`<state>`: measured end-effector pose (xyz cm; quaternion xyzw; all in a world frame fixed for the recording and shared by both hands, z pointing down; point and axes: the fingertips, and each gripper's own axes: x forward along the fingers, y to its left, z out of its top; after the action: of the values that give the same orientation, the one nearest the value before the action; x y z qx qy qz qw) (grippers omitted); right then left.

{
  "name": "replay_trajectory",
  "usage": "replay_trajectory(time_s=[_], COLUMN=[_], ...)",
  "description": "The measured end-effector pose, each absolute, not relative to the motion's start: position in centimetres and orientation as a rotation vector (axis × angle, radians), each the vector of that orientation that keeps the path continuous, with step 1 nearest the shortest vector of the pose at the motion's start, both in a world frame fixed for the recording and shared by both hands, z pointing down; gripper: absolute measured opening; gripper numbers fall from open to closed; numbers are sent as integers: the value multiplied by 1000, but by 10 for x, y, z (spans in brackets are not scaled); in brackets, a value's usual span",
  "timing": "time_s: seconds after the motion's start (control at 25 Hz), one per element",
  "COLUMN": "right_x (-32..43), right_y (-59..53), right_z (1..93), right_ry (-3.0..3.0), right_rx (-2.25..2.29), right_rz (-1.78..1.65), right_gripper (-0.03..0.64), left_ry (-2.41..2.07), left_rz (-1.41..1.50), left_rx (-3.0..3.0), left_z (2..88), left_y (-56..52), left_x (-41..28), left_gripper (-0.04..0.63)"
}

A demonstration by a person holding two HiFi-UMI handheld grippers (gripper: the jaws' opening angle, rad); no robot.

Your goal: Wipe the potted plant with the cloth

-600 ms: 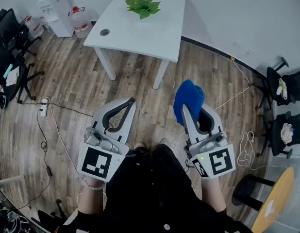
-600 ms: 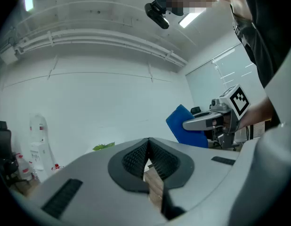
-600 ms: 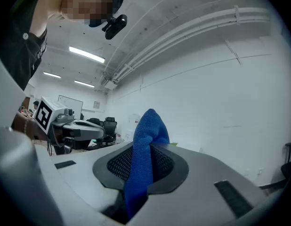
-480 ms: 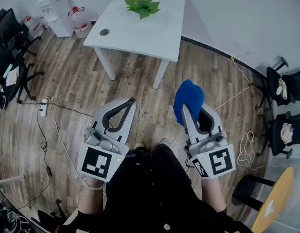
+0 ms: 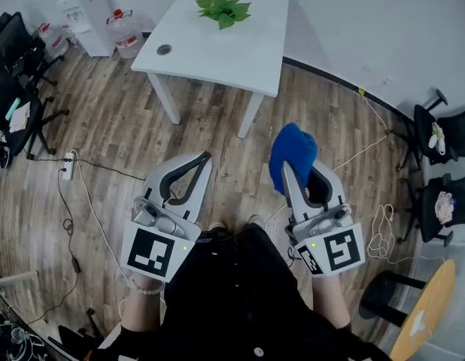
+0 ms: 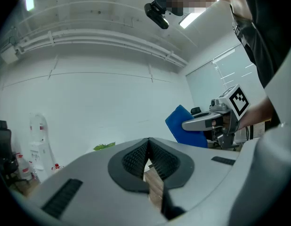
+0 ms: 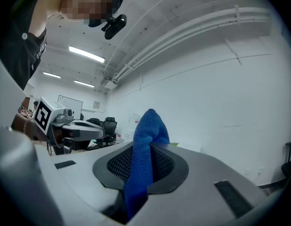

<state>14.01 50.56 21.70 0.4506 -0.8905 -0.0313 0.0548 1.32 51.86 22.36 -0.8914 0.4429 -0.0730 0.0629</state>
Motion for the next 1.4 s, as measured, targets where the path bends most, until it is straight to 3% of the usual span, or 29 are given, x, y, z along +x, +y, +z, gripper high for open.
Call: replay_trajectory(time_s=[1.4], right_x=[117], right_y=[452], right_z=[219], right_ry=[-2702], right_rx=[1343], right_rz=[-84], right_gripper=[95], left_ry=[1417], left_rz=[-165], left_rx=[-2669], left_z=[227], left_y=[471], left_x=[-20], left_gripper=[12])
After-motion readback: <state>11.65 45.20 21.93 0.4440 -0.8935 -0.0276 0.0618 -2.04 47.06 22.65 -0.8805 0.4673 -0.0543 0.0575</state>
